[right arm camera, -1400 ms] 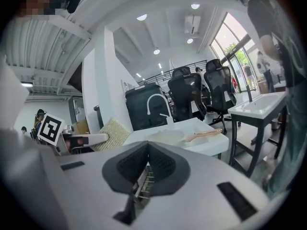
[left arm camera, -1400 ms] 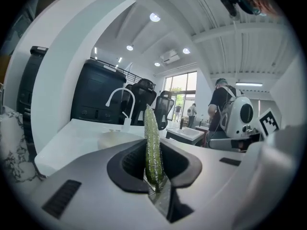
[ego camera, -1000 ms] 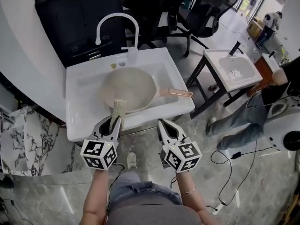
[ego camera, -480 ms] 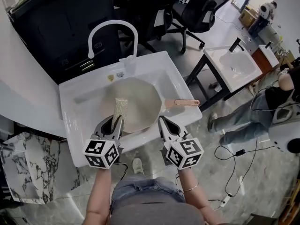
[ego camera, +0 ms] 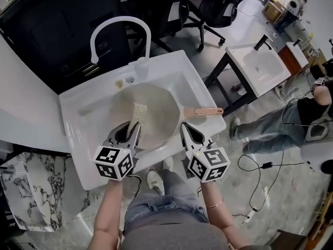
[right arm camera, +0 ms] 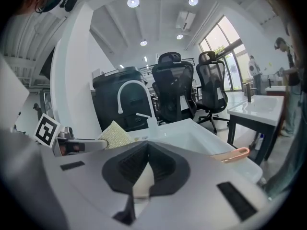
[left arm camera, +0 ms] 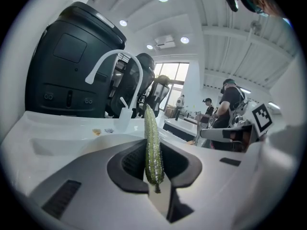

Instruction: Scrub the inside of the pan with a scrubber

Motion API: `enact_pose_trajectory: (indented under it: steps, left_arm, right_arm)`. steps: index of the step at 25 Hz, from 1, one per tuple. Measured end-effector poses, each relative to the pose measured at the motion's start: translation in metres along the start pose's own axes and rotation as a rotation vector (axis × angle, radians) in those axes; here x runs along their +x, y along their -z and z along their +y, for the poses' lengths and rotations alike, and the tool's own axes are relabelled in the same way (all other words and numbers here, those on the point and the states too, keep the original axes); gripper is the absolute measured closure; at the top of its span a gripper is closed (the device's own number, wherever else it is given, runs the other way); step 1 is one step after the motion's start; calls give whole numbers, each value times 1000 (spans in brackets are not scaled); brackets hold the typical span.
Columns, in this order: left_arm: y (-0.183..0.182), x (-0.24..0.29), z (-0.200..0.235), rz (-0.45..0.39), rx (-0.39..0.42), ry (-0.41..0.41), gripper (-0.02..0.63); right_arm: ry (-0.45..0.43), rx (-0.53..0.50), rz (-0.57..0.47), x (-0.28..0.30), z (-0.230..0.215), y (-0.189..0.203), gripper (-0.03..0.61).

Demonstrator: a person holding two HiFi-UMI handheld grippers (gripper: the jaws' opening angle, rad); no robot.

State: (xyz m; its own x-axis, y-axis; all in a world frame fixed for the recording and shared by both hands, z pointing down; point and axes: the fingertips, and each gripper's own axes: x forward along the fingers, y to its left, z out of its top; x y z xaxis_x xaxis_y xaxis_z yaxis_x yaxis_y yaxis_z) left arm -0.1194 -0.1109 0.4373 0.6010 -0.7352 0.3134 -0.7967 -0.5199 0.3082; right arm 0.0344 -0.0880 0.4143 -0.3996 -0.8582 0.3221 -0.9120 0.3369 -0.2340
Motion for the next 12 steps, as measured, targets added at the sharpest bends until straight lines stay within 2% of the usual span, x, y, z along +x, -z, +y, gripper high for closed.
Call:
enact_pose_trajectory:
  steps: [8,12]
  left_arm:
    - [-3,53,-1,126,88,83,548]
    - [1,82,-11,219,177,186,548]
  right_arm:
    - [54,38,-18,19,-46,-16,568]
    - [76,55,-11,28,-69,-20,568]
